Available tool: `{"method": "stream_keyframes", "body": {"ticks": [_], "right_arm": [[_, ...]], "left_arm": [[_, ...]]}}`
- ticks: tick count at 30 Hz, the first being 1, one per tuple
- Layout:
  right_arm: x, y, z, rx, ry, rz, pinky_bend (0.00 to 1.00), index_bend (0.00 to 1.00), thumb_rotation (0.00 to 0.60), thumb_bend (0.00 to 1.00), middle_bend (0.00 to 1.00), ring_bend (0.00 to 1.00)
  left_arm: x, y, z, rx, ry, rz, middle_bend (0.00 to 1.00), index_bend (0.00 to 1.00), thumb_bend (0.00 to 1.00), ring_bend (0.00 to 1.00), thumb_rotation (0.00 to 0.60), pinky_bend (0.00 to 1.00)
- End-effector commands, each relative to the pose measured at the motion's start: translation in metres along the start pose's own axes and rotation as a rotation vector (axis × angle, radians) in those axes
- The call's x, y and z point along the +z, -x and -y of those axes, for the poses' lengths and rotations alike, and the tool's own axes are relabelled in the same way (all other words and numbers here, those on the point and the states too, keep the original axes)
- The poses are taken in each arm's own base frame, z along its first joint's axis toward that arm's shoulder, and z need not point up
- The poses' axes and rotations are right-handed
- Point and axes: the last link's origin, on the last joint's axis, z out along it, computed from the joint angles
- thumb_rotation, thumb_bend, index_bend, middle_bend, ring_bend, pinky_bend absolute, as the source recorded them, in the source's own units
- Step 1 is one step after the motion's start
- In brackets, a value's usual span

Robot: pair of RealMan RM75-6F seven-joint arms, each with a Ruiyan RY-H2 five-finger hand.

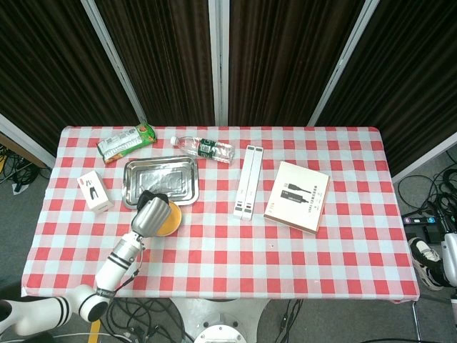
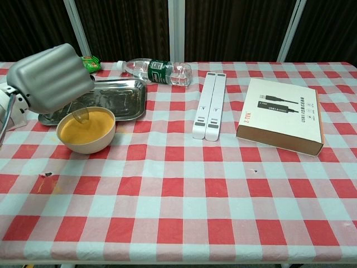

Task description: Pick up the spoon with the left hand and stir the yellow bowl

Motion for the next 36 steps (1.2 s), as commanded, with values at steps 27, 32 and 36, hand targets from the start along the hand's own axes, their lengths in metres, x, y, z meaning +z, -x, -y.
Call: {"method": "stream_keyframes", "body": {"ticks": [27, 32, 36], "right_arm": [[-0.002, 0.0, 0.003, 0.011, -0.014, 0.002, 0.15, 0.09, 0.6, 0.15, 0.23, 0.03], [-0.003, -0.002, 0.001, 0.011, -0.009, -0.006, 0.15, 0.09, 0.6, 0.15, 0.23, 0.03], [-0.003, -0.002, 0.001, 0.011, -0.007, -0.004, 0.15, 0.09, 0.6, 0.15, 0.23, 0.03]], "left_arm": [[-0.007, -0.006, 0.033, -0.024, -0.1, -0.011, 1.0, 0.72, 0.51, 1.0, 0.6, 0.97], [-0.009, -0.004, 0.019, -0.044, -0.04, 0.017, 1.0, 0.72, 0.51, 1.0, 0.6, 0.97], [-0.009, -0.008, 0.015, -0.105, -0.033, 0.034, 1.0, 0.72, 0.51, 1.0, 0.6, 0.97]]}}
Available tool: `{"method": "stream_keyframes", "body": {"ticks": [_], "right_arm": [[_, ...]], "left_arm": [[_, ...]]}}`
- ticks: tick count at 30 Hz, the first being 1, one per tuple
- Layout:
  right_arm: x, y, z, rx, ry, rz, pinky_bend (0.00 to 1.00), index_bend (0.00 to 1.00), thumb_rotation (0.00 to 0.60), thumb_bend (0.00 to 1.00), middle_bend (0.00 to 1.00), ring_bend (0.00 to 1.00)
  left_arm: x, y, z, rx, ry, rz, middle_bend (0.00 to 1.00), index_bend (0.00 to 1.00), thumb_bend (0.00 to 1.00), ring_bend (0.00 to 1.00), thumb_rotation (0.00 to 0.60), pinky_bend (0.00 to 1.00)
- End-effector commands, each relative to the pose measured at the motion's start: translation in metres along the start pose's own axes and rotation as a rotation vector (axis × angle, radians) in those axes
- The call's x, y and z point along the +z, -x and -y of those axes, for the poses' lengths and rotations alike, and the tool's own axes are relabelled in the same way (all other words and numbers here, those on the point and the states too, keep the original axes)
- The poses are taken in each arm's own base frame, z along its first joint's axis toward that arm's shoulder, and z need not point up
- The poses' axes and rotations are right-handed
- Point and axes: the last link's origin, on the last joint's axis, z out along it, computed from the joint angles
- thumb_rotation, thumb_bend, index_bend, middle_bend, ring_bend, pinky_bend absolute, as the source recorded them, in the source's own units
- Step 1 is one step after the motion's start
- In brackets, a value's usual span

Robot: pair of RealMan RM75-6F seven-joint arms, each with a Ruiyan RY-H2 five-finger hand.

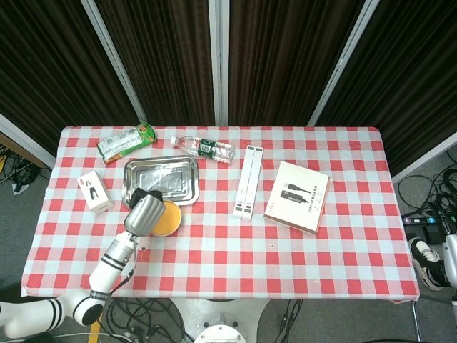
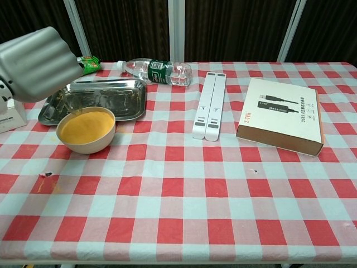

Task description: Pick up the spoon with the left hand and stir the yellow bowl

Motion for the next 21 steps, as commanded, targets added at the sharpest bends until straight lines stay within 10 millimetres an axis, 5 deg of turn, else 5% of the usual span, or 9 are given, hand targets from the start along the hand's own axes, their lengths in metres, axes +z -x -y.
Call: {"method": "stream_keyframes", "body": {"ticks": [1, 10, 21], "right_arm": [[0.0, 0.0, 0.0, -0.001, -0.002, 0.002, 0.15, 0.09, 0.6, 0.15, 0.23, 0.03], [0.0, 0.0, -0.001, 0.0, 0.003, 0.002, 0.15, 0.09, 0.6, 0.15, 0.23, 0.03], [0.004, 0.003, 0.001, -0.001, -0.002, 0.011, 0.15, 0.09, 0.6, 0.15, 0.23, 0.03]], "left_arm": [[0.0, -0.003, -0.006, -0.035, 0.015, -0.007, 1.0, 0.72, 0.51, 1.0, 0.6, 0.97], [0.015, 0.014, 0.004, -0.297, -0.025, 0.051, 1.0, 0.73, 0.51, 1.0, 0.6, 0.97], [0.035, 0.047, 0.032, -0.947, -0.137, 0.274, 1.0, 0.72, 0.51, 1.0, 0.6, 0.97]]}}
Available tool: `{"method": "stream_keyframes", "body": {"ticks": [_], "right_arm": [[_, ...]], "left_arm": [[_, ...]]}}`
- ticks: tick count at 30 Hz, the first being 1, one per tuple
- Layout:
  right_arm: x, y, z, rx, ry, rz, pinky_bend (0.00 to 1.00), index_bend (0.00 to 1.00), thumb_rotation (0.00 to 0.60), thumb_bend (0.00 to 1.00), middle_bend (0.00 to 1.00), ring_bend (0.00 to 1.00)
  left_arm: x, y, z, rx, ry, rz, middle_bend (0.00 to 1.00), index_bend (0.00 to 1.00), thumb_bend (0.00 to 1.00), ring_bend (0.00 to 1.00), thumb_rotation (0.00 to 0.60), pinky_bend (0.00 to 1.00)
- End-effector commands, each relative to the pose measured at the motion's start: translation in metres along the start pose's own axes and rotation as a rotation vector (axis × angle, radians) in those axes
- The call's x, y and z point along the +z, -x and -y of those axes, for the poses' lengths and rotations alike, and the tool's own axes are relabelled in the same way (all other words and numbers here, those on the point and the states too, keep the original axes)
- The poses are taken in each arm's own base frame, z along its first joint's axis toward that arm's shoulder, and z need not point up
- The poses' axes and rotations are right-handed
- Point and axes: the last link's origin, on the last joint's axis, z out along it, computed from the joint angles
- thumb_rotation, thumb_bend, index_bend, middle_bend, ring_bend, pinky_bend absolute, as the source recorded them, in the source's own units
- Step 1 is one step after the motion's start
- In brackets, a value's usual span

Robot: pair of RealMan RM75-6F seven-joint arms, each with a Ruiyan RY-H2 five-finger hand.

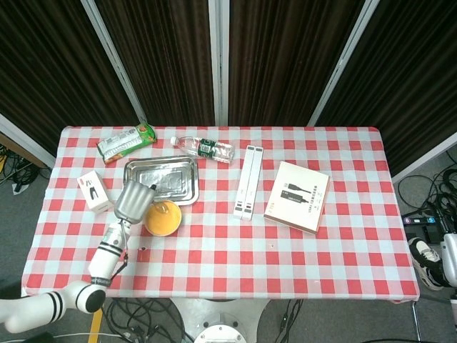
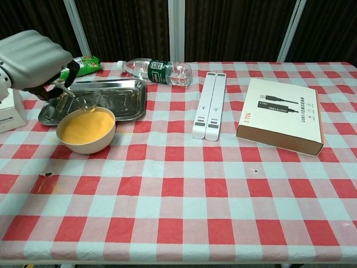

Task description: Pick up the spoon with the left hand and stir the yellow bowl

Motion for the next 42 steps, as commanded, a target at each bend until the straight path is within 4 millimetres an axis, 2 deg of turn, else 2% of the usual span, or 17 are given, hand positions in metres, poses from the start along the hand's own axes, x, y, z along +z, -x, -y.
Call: {"method": "stream_keyframes", "body": {"ticks": [1, 6, 15, 19, 25, 28, 31, 33, 37, 39, 42], "right_arm": [[0.0, 0.0, 0.0, 0.0, 0.001, 0.001, 0.15, 0.09, 0.6, 0.15, 0.23, 0.03], [0.001, 0.002, 0.001, 0.004, 0.002, 0.006, 0.15, 0.09, 0.6, 0.15, 0.23, 0.03], [0.002, 0.004, -0.001, 0.007, 0.004, 0.011, 0.15, 0.09, 0.6, 0.15, 0.23, 0.03], [0.001, 0.003, -0.002, 0.006, 0.006, 0.007, 0.15, 0.09, 0.6, 0.15, 0.23, 0.03], [0.001, 0.002, -0.003, 0.008, 0.012, 0.005, 0.15, 0.09, 0.6, 0.15, 0.23, 0.03], [0.002, 0.002, -0.002, 0.009, 0.009, 0.003, 0.15, 0.09, 0.6, 0.15, 0.23, 0.03], [0.002, 0.0, -0.004, 0.005, 0.011, 0.001, 0.16, 0.09, 0.6, 0.15, 0.23, 0.03], [0.002, -0.001, -0.005, 0.0, 0.015, 0.002, 0.17, 0.09, 0.6, 0.15, 0.23, 0.03], [0.003, 0.001, -0.007, 0.003, 0.019, 0.017, 0.18, 0.09, 0.6, 0.15, 0.23, 0.03], [0.004, 0.003, -0.007, 0.006, 0.018, 0.024, 0.18, 0.09, 0.6, 0.15, 0.23, 0.03], [0.005, 0.004, -0.008, 0.008, 0.016, 0.029, 0.18, 0.09, 0.6, 0.15, 0.23, 0.03]], "left_arm": [[0.018, -0.003, 0.025, -0.275, -0.091, 0.061, 1.0, 0.72, 0.5, 1.0, 0.6, 0.97], [0.034, 0.009, 0.046, -0.429, -0.182, 0.108, 1.0, 0.71, 0.49, 1.0, 0.6, 0.97], [0.058, 0.046, 0.043, -0.525, -0.24, 0.253, 1.0, 0.64, 0.48, 1.0, 0.6, 0.97], [0.063, 0.054, 0.04, -0.525, -0.252, 0.273, 1.0, 0.55, 0.45, 1.0, 0.6, 0.97], [0.059, 0.058, 0.04, -0.492, -0.238, 0.276, 1.0, 0.4, 0.42, 0.99, 0.6, 0.96], [0.054, 0.054, 0.048, -0.498, -0.244, 0.257, 1.0, 0.33, 0.42, 0.98, 0.6, 0.95], [0.039, 0.044, 0.071, -0.503, -0.287, 0.19, 1.0, 0.33, 0.42, 0.97, 0.6, 0.94], [0.021, 0.036, 0.093, -0.511, -0.336, 0.131, 0.98, 0.33, 0.42, 0.95, 0.6, 0.93], [-0.025, 0.026, 0.133, -0.537, -0.442, 0.051, 0.87, 0.35, 0.42, 0.81, 0.6, 0.89], [-0.052, 0.024, 0.153, -0.521, -0.492, 0.037, 0.8, 0.36, 0.42, 0.72, 0.6, 0.82], [-0.091, 0.027, 0.177, -0.48, -0.559, 0.032, 0.66, 0.37, 0.41, 0.56, 0.6, 0.65]]}}
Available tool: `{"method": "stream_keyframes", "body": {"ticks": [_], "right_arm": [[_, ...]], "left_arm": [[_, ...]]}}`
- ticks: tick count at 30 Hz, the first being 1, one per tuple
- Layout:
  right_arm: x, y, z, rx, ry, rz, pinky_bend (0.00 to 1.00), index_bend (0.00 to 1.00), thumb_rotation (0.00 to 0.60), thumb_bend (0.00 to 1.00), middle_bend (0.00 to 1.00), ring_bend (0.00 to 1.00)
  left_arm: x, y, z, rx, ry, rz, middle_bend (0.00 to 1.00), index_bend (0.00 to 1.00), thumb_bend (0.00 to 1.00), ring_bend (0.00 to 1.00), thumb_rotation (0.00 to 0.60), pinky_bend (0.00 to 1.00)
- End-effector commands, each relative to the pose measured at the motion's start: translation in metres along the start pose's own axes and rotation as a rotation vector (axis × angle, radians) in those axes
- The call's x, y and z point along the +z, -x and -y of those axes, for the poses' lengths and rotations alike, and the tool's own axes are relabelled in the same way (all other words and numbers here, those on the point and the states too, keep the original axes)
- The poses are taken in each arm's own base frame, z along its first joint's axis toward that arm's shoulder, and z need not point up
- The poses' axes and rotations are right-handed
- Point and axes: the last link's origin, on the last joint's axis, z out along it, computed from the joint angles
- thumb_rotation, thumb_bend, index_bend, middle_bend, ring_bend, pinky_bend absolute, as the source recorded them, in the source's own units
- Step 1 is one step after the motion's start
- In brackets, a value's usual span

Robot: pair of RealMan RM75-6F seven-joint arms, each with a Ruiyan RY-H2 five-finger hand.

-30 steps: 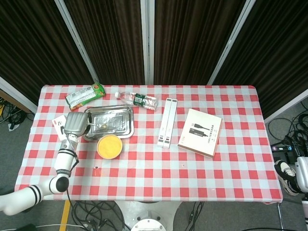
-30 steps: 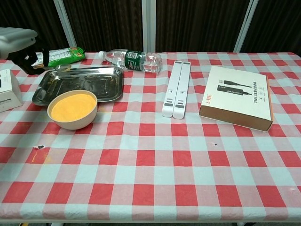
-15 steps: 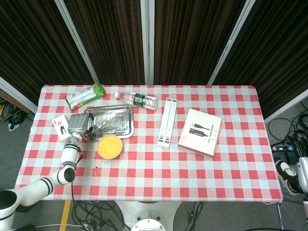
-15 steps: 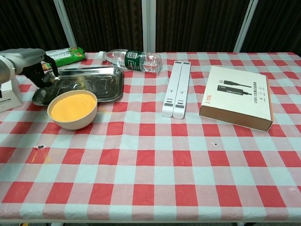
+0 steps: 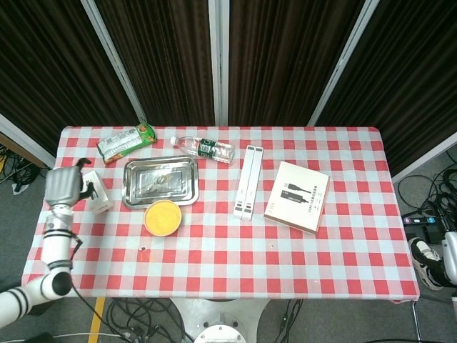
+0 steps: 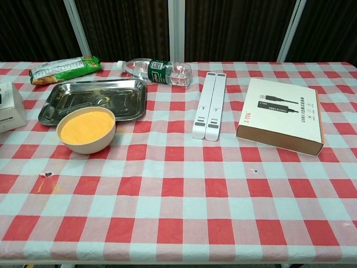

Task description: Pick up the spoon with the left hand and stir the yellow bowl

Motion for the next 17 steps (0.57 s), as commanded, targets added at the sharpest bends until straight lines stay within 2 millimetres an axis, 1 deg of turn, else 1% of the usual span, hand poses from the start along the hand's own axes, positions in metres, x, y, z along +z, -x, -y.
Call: {"method": "stream_keyframes", "body": {"ticks": [1, 2, 4, 6, 7, 9, 12, 15, 17], "right_arm": [[0.001, 0.002, 0.0, 0.001, -0.002, 0.005, 0.18, 0.09, 0.6, 0.15, 0.22, 0.03], [0.001, 0.002, 0.0, 0.0, -0.004, 0.01, 0.18, 0.09, 0.6, 0.15, 0.22, 0.03], [0.001, 0.004, 0.001, -0.001, -0.008, 0.016, 0.18, 0.09, 0.6, 0.15, 0.21, 0.03], [0.0, 0.005, 0.002, 0.0, -0.018, 0.022, 0.18, 0.09, 0.6, 0.15, 0.2, 0.03], [0.0, 0.005, 0.003, 0.001, -0.023, 0.022, 0.17, 0.09, 0.6, 0.15, 0.19, 0.03], [-0.001, 0.005, 0.005, 0.005, -0.035, 0.015, 0.17, 0.09, 0.6, 0.15, 0.19, 0.03], [-0.005, 0.006, 0.007, 0.013, -0.05, 0.003, 0.17, 0.09, 0.6, 0.15, 0.19, 0.03], [-0.009, 0.007, 0.008, 0.026, -0.059, 0.005, 0.16, 0.09, 0.6, 0.16, 0.19, 0.03], [-0.011, 0.007, 0.008, 0.03, -0.061, 0.006, 0.16, 0.09, 0.6, 0.16, 0.19, 0.03]], "left_arm": [[-0.041, -0.021, 0.058, 0.025, -0.098, -0.064, 0.6, 0.37, 0.41, 0.5, 0.6, 0.59], [-0.051, -0.023, 0.07, 0.034, -0.121, -0.076, 0.55, 0.37, 0.4, 0.45, 0.6, 0.54], [-0.066, -0.023, 0.085, 0.048, -0.144, -0.081, 0.43, 0.37, 0.39, 0.36, 0.6, 0.45], [-0.084, -0.021, 0.098, 0.058, -0.14, -0.067, 0.36, 0.36, 0.38, 0.29, 0.6, 0.37], [-0.091, -0.021, 0.102, 0.061, -0.139, -0.061, 0.34, 0.36, 0.38, 0.28, 0.6, 0.34], [-0.108, -0.019, 0.108, 0.064, -0.13, -0.051, 0.32, 0.36, 0.37, 0.27, 0.6, 0.32], [-0.129, -0.018, 0.111, 0.069, -0.12, -0.056, 0.32, 0.36, 0.36, 0.26, 0.6, 0.32], [-0.147, -0.017, 0.111, 0.054, -0.123, -0.064, 0.32, 0.36, 0.36, 0.27, 0.6, 0.32], [-0.154, -0.017, 0.11, 0.042, -0.125, -0.064, 0.32, 0.36, 0.36, 0.27, 0.6, 0.32]]}}
